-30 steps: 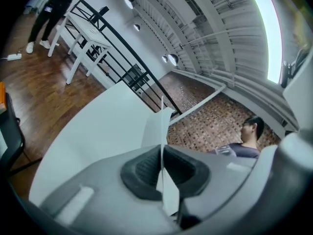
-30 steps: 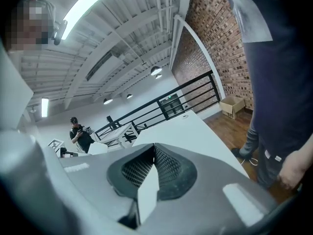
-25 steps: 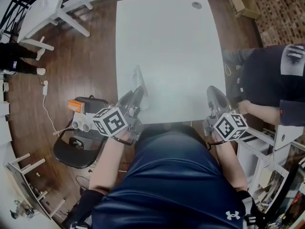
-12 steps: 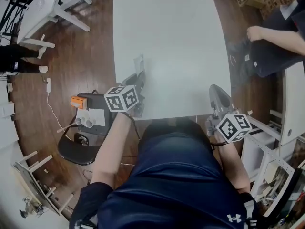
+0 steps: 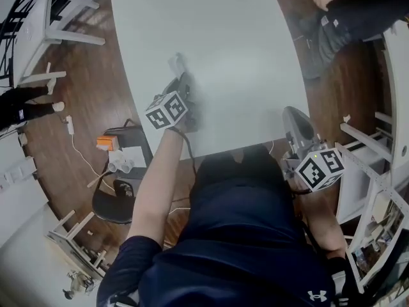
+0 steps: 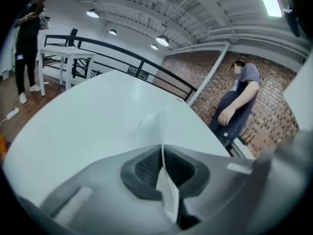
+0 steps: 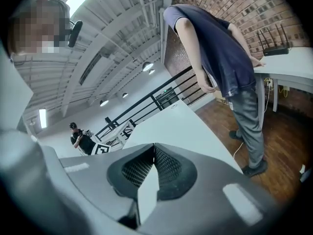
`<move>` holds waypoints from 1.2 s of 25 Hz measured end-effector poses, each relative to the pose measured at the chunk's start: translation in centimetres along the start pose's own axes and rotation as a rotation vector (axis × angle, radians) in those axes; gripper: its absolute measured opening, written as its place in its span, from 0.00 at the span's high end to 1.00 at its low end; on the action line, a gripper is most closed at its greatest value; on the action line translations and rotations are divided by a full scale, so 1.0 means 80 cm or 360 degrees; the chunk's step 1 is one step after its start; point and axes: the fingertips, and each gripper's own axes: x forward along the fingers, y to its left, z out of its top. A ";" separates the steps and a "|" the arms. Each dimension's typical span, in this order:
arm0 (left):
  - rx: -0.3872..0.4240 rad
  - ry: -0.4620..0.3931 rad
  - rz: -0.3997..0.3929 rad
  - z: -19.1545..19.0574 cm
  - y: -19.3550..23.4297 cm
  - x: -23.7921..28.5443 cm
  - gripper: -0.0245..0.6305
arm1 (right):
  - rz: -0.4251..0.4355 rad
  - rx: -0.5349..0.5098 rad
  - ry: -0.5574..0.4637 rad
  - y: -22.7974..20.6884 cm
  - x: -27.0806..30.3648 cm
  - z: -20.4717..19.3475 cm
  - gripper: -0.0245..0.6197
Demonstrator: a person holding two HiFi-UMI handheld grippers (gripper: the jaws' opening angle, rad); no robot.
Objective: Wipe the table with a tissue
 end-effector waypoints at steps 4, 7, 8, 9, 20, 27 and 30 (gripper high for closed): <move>0.0032 0.0064 -0.0005 -0.016 -0.033 0.018 0.95 | -0.0004 0.0039 -0.0010 -0.015 -0.007 0.004 0.95; 0.0056 0.0136 -0.0027 -0.033 -0.070 0.033 0.95 | -0.0004 0.0062 -0.0006 -0.026 -0.013 0.006 0.95; 0.0075 0.0164 -0.0029 -0.038 -0.083 0.037 0.95 | -0.0003 0.0068 -0.0004 -0.029 -0.014 0.007 0.95; 0.0092 0.0189 -0.0037 -0.044 -0.097 0.042 0.95 | 0.0000 0.0073 -0.0003 -0.033 -0.015 0.008 0.95; 0.0182 0.0451 -0.0285 -0.111 -0.237 0.088 0.95 | -0.0001 0.0104 0.0014 -0.057 -0.033 0.007 0.95; -0.0146 0.0207 -0.0491 -0.066 -0.264 0.049 0.95 | 0.0000 0.0073 0.0001 -0.059 -0.034 0.017 0.95; -0.0264 -0.0007 -0.0526 -0.010 -0.235 -0.004 0.95 | 0.0023 0.0059 -0.0001 -0.048 -0.022 0.020 0.95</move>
